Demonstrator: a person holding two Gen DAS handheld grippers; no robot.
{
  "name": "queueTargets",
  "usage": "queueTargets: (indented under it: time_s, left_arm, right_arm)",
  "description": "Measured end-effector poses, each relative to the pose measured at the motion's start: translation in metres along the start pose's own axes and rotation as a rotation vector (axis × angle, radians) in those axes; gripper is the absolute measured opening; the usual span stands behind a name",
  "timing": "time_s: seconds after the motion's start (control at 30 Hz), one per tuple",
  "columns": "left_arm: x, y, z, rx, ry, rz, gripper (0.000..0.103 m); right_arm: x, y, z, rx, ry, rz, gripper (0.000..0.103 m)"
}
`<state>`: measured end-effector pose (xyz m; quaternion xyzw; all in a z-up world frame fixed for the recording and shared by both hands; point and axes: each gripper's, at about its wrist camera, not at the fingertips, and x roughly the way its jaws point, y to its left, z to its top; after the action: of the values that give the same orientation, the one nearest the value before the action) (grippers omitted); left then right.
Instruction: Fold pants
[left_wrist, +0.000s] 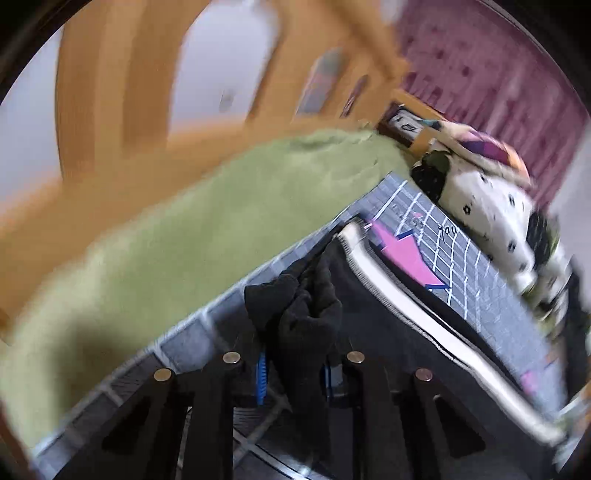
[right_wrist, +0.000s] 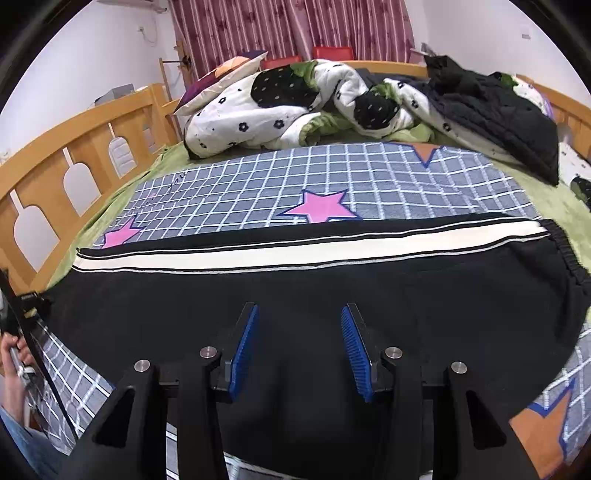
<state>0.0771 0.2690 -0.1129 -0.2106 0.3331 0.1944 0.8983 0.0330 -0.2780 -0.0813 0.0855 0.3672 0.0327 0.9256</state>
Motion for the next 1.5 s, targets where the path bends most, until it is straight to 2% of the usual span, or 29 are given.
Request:
queueTargets:
  time_s: [0.07, 0.1, 0.17, 0.27, 0.33, 0.37, 0.43, 0.5, 0.6, 0.67, 0.7, 0.73, 0.77, 0.8, 0.83, 0.87, 0.93, 0.97, 1.03, 1.13, 1.2, 1.27, 1.33, 1.4, 1.5]
  left_arm:
    - [-0.03, -0.04, 0.002, 0.119, -0.087, 0.047, 0.019]
    - [-0.053, -0.071, 0.0, 0.206, -0.147, 0.045, 0.018]
    - [-0.084, -0.122, -0.006, 0.333, -0.215, 0.008, 0.018]
    - [-0.118, -0.199, -0.03, 0.501, -0.241, -0.099, 0.018]
    - [-0.129, -0.239, -0.05, 0.572, -0.226, -0.162, 0.018]
    - [-0.134, -0.267, -0.07, 0.611, -0.208, -0.208, 0.018]
    - [-0.137, -0.3, -0.099, 0.661, -0.191, -0.264, 0.018]
    - [-0.139, -0.336, -0.145, 0.727, -0.156, -0.331, 0.017]
    - [-0.137, -0.37, -0.222, 0.826, -0.037, -0.44, 0.018]
    - [-0.132, -0.382, -0.262, 0.876, 0.031, -0.453, 0.017]
    - [-0.125, -0.386, -0.286, 0.909, 0.07, -0.433, 0.017]
    - [-0.121, -0.388, -0.3, 0.927, 0.094, -0.41, 0.018]
    - [-0.118, -0.385, -0.312, 0.936, 0.08, -0.38, 0.018]
    - [-0.119, -0.378, -0.314, 0.938, 0.059, -0.386, 0.018]
    - [-0.122, -0.375, -0.313, 0.938, 0.056, -0.397, 0.023]
    - [-0.126, -0.368, -0.306, 0.938, 0.1, -0.439, 0.027]
    - [-0.128, -0.361, -0.291, 0.907, 0.196, -0.517, 0.047]
    - [-0.132, -0.345, -0.275, 0.86, 0.246, -0.563, 0.05]
    - [-0.137, -0.324, -0.251, 0.807, 0.25, -0.591, 0.062]
    - [-0.152, -0.277, -0.213, 0.739, 0.158, -0.55, 0.069]
    - [-0.154, -0.239, -0.183, 0.692, 0.104, -0.458, 0.071]
    - [-0.147, -0.212, -0.162, 0.683, 0.083, -0.357, 0.071]
    - [-0.136, -0.19, -0.151, 0.694, 0.108, -0.306, 0.071]
    - [-0.124, -0.156, -0.148, 0.678, 0.158, -0.317, 0.071]
    - [-0.113, -0.126, -0.154, 0.613, 0.16, -0.325, 0.071]
  right_arm:
    - [-0.01, -0.008, -0.004, -0.001, -0.018, -0.01, 0.046]
    - [-0.016, -0.014, -0.006, -0.002, -0.028, -0.021, 0.046]
    - [-0.026, -0.025, -0.009, 0.003, -0.05, -0.039, 0.046]
    - [-0.041, -0.049, -0.012, 0.026, -0.078, -0.077, 0.046]
    - [-0.052, -0.067, -0.014, 0.048, -0.104, -0.107, 0.046]
    - [-0.058, -0.075, -0.014, 0.053, -0.121, -0.123, 0.046]
    - [-0.072, -0.092, -0.016, 0.07, -0.165, -0.171, 0.046]
    - [-0.082, -0.109, -0.017, 0.108, -0.194, -0.195, 0.046]
    - [-0.091, -0.139, -0.018, 0.209, -0.204, -0.184, 0.046]
    - [-0.093, -0.155, -0.02, 0.273, -0.2, -0.163, 0.046]
    - [-0.095, -0.161, -0.021, 0.296, -0.2, -0.156, 0.046]
    - [-0.095, -0.164, -0.022, 0.306, -0.202, -0.155, 0.046]
    - [-0.096, -0.166, -0.023, 0.314, -0.205, -0.16, 0.046]
    - [-0.096, -0.167, -0.023, 0.316, -0.208, -0.162, 0.046]
    - [-0.095, -0.166, -0.023, 0.317, -0.208, -0.158, 0.046]
    - [-0.094, -0.165, -0.023, 0.317, -0.205, -0.147, 0.046]
    - [-0.092, -0.161, -0.023, 0.304, -0.198, -0.125, 0.046]
    - [-0.09, -0.157, -0.022, 0.29, -0.197, -0.122, 0.046]
    - [-0.086, -0.147, -0.019, 0.258, -0.194, -0.116, 0.047]
    - [-0.075, -0.128, -0.012, 0.23, -0.158, -0.056, 0.047]
    - [-0.066, -0.111, -0.009, 0.212, -0.118, 0.026, 0.047]
    - [-0.056, -0.093, -0.006, 0.185, -0.08, 0.079, 0.047]
    - [-0.043, -0.07, -0.004, 0.148, -0.041, 0.124, 0.046]
    - [-0.03, -0.053, -0.007, 0.127, 0.002, 0.142, 0.046]
    - [-0.006, -0.03, -0.017, 0.098, 0.075, 0.138, 0.046]
